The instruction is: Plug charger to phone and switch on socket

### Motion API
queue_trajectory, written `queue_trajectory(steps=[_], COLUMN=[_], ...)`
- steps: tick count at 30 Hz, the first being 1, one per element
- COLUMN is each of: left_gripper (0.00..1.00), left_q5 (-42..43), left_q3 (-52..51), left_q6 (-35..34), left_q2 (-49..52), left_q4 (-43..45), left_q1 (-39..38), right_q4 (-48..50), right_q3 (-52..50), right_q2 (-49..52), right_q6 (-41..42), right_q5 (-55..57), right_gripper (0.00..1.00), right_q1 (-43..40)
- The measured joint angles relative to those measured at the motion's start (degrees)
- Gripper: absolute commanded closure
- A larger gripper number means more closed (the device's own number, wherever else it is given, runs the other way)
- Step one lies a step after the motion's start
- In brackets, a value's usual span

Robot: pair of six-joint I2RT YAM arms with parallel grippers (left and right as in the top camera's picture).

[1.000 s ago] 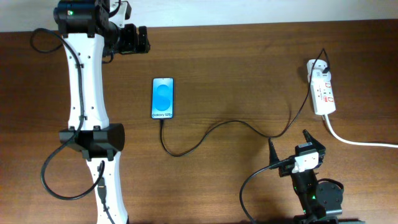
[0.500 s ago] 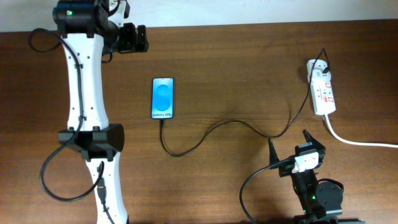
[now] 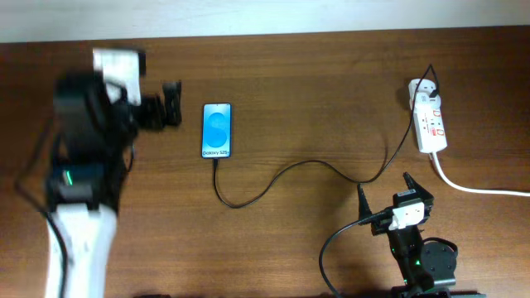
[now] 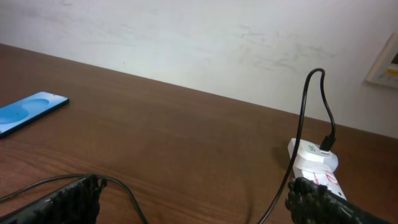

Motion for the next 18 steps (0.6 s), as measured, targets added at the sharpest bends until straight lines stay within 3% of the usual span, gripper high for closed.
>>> queue_trajectory(steps=[4, 7, 18], left_gripper=[0.01, 0.01, 0.01], left_q5=[-3.21, -6.40, -11.72], left_q3=[-27.89, -44.85, -66.34], left_q6=[1.16, 4.61, 10.84], left_q2=[-20.76, -32.89, -56.37], left_q4=[21.55, 30.25, 34.32], left_q1=[-0.13, -2.60, -4.20], right_q4=[-0.02, -0.04, -0.04], right_q3=[-0.02, -0.02, -0.02], right_q2=[-0.04, -0.04, 0.00], right_q6=[0.02, 0.02, 0.00], right_q5=[0.00, 0.00, 0.00], right_gripper=[0.02, 0.02, 0.02], right_q1=[0.00, 0.00, 0.00])
